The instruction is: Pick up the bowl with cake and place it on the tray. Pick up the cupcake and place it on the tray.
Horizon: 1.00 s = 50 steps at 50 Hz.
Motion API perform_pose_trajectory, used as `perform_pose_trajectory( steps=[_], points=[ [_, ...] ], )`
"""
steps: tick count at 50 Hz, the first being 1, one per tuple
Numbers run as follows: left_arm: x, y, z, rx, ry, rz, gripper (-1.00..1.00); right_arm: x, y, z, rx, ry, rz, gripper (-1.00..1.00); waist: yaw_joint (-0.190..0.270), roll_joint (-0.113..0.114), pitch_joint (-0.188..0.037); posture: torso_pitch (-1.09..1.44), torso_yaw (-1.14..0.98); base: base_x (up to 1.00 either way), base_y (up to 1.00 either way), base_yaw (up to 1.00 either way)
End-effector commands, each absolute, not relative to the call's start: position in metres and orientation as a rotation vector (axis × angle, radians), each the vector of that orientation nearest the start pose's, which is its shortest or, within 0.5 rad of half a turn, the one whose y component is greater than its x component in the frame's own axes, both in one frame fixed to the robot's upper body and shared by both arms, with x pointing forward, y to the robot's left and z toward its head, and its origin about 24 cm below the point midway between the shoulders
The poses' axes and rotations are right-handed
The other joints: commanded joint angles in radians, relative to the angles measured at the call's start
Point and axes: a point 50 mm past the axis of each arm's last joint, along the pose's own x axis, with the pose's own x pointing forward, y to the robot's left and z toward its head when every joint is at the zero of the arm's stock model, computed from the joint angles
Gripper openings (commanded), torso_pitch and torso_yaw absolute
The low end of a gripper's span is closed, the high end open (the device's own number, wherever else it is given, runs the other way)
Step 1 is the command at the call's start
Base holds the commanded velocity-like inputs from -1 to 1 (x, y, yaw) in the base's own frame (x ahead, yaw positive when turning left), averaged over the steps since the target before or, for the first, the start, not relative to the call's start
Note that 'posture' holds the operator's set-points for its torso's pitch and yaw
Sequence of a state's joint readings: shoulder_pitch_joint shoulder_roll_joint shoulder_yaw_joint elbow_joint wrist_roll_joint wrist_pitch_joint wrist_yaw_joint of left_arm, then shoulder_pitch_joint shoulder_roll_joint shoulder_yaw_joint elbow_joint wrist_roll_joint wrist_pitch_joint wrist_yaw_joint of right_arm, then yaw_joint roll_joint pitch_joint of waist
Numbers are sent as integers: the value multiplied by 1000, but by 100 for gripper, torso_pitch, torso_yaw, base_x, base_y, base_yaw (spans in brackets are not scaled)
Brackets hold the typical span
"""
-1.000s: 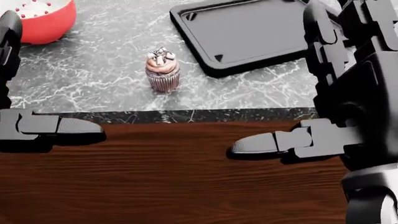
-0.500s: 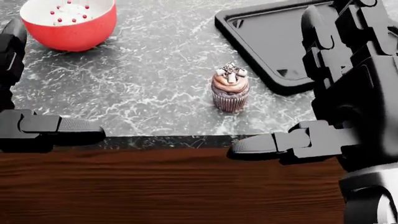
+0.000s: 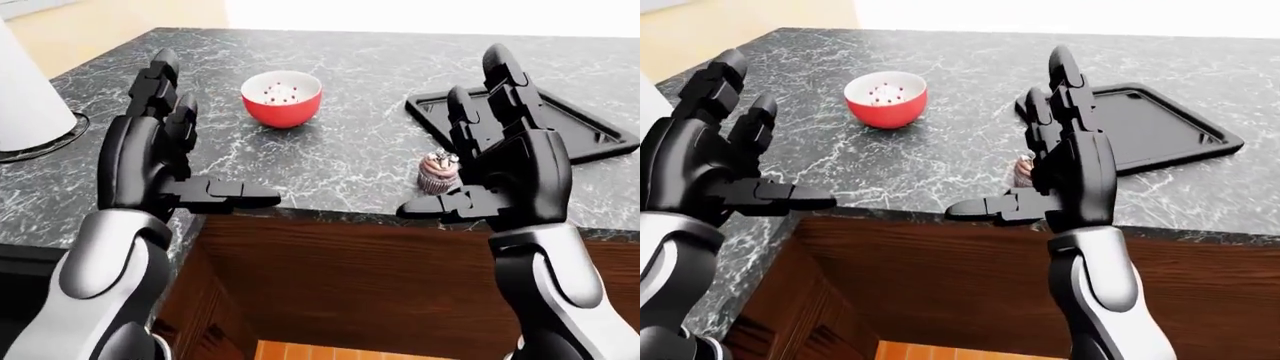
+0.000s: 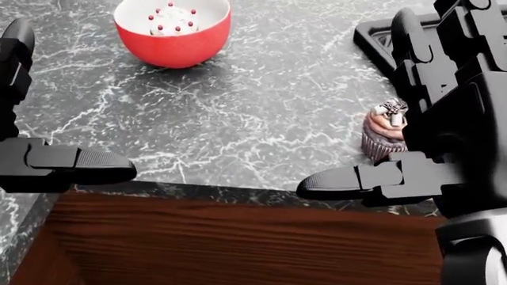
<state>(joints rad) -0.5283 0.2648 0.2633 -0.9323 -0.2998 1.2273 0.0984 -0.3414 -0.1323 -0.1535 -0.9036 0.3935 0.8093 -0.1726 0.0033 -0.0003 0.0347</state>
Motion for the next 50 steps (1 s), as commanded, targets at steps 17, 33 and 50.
perform_pose_trajectory(
  steps=[17,33,50],
  points=[
    [234,166,265,99,-313,-4,100,218,-157,248,143,-479,78,100,1,5,-1,0,0,3,0,0],
    [232,168,266,94,-319,2,100,219,-157,247,145,-480,77,100,8,-27,16,0,0,31,0,0],
    [230,168,271,98,-328,0,100,215,-159,252,149,-497,75,100,12,-6,12,0,0,5,0,0]
  ],
)
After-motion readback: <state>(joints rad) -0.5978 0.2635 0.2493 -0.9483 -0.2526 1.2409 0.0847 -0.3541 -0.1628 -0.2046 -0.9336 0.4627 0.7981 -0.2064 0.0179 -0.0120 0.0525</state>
